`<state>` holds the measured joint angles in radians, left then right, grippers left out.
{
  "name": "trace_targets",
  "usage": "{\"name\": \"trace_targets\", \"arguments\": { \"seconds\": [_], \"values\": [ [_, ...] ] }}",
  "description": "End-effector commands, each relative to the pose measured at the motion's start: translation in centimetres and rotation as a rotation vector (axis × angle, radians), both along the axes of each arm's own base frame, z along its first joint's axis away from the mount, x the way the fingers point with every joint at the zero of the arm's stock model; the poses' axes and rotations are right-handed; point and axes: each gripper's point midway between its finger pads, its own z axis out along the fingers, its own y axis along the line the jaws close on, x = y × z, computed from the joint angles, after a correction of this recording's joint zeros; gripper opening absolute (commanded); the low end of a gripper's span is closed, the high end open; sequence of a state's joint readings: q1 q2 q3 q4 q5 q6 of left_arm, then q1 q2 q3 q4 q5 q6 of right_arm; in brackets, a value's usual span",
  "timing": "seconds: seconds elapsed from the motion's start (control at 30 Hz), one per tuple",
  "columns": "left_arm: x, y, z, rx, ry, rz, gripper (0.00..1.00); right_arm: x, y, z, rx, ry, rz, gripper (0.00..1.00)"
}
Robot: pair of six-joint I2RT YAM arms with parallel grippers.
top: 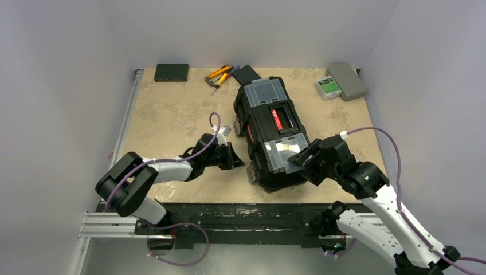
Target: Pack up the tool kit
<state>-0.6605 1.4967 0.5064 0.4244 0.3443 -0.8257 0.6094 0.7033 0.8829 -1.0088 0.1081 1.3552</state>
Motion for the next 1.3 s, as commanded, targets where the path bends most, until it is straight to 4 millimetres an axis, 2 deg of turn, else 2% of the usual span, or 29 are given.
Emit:
{"name": "trace_targets", "arguments": {
  "seconds": [0.0,0.17,0.33,0.47,0.67,0.77,0.87,1.0,1.13,1.27],
  "values": [
    [0.8,0.0,1.2,-0.005,-0.050,-0.012,0.00,4.2,-3.3,-0.3,-0.234,-0.123,-0.110,0.62],
    [1.5,-0.1,1.4,-0.002,-0.059,-0.002,0.00,4.8,-3.8,0.8,-0.294,-0.156,-0.091,0.63],
    [3.3,-1.1,1.9,-0.025,-0.093,0.010,0.00,4.9,-3.5,2.6,-0.314,-0.268,0.013,0.63],
    [4.7,-2.3,2.5,-0.093,-0.144,0.014,0.03,4.5,-2.4,4.0,-0.251,-0.390,0.098,0.62],
    [5.4,-4.5,1.7,-0.171,-0.114,-0.033,0.00,4.0,-1.4,4.9,-0.233,-0.446,0.187,0.62],
    [5.5,-5.4,0.9,-0.178,-0.066,-0.048,0.00,3.5,-0.1,5.5,-0.214,-0.485,0.293,0.62],
    [4.8,-6.6,0.8,-0.213,-0.024,-0.113,0.00,3.1,1.1,6.4,-0.195,-0.549,0.386,0.61],
    [3.1,-7.5,0.6,-0.253,0.047,-0.205,0.00,3.1,1.4,6.9,-0.228,-0.563,0.450,0.61],
    [-0.4,-7.0,-0.4,-0.244,0.159,-0.245,0.00,2.8,2.0,7.5,-0.202,-0.568,0.482,0.61],
    [-3.3,-6.8,0.2,-0.298,0.234,-0.326,0.00,2.2,3.3,7.9,-0.152,-0.592,0.546,0.61]
  ]
}}
